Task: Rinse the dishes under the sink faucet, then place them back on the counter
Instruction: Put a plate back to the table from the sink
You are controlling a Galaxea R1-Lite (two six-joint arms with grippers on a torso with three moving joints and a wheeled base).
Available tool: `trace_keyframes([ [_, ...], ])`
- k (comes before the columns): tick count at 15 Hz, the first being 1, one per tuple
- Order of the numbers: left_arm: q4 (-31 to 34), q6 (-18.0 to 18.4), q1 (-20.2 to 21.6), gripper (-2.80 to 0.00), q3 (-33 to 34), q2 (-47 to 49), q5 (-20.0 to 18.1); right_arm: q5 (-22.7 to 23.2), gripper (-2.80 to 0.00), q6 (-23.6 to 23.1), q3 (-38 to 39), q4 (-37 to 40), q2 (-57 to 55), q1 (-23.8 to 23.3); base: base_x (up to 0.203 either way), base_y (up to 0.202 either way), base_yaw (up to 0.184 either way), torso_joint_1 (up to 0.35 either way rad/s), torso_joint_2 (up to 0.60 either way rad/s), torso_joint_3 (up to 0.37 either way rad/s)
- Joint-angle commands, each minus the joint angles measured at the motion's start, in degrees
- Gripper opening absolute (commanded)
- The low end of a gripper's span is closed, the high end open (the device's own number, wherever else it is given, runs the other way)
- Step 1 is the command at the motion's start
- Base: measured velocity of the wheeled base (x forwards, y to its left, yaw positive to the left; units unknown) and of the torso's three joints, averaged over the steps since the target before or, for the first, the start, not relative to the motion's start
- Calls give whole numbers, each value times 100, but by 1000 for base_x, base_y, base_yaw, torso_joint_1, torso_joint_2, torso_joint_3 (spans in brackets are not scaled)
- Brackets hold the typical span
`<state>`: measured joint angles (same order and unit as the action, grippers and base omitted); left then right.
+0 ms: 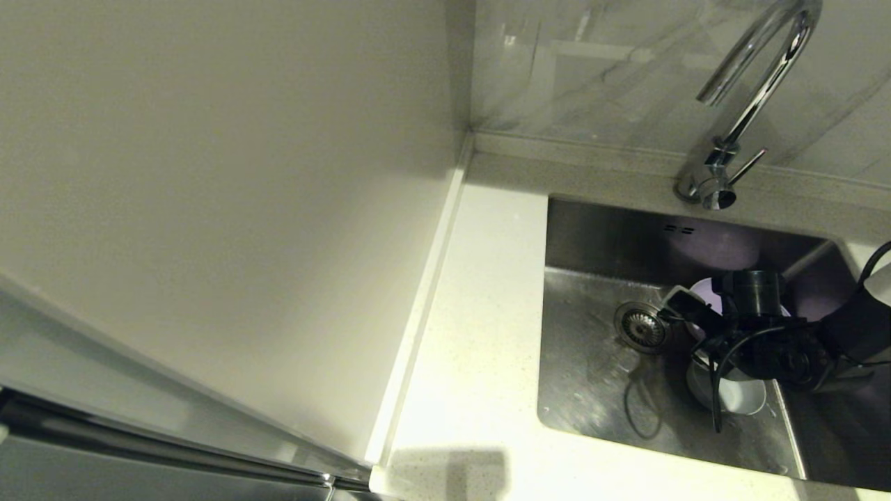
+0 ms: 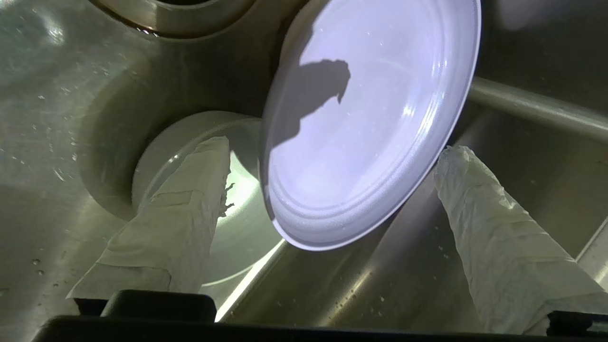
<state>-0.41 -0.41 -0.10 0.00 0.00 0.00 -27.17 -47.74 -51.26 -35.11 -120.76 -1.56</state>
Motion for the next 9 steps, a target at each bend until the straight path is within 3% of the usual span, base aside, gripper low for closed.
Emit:
trace_keyframes([
  [1,-2,-2,1,-280,18,0,0,13,0,-25,-30,-22,-74,7,0,0,0,0,0,0],
  [9,-2,-2,1,-280,18,0,0,151,0,270,-413,-31,-477,59,0,0,0,0,0,0],
])
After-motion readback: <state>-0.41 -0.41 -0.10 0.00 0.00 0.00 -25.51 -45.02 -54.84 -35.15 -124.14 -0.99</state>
